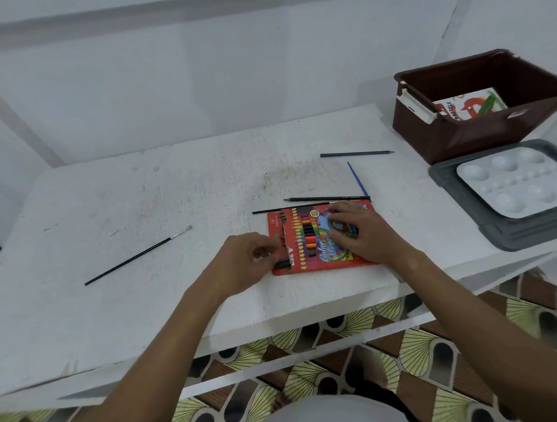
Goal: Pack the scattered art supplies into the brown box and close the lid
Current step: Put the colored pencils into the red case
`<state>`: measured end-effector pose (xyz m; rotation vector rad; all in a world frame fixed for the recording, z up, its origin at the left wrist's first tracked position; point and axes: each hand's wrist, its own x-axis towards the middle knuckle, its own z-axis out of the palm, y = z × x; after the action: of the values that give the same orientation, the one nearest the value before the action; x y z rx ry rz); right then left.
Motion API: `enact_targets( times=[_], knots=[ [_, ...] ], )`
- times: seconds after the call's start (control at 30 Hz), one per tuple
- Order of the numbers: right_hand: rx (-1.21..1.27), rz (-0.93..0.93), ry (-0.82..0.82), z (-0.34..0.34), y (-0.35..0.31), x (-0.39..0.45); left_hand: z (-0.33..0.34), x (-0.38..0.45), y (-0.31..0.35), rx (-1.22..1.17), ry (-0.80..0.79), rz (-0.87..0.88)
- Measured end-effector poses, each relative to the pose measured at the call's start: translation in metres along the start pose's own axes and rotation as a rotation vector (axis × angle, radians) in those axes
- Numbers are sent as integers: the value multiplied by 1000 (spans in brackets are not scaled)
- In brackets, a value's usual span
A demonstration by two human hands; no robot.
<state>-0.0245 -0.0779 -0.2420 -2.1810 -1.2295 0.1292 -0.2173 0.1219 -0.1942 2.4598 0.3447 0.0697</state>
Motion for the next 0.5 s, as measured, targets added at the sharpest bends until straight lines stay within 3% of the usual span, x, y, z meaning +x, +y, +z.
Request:
enact_targets(
  times=[0.23, 0.5],
  knots=[
    [16, -10, -3, -1, -3, 0, -5, -9, -16, 160, -95, 1],
    [5, -17, 10, 1, 0, 0, 10, 6, 8, 89, -66, 97]
  ],
)
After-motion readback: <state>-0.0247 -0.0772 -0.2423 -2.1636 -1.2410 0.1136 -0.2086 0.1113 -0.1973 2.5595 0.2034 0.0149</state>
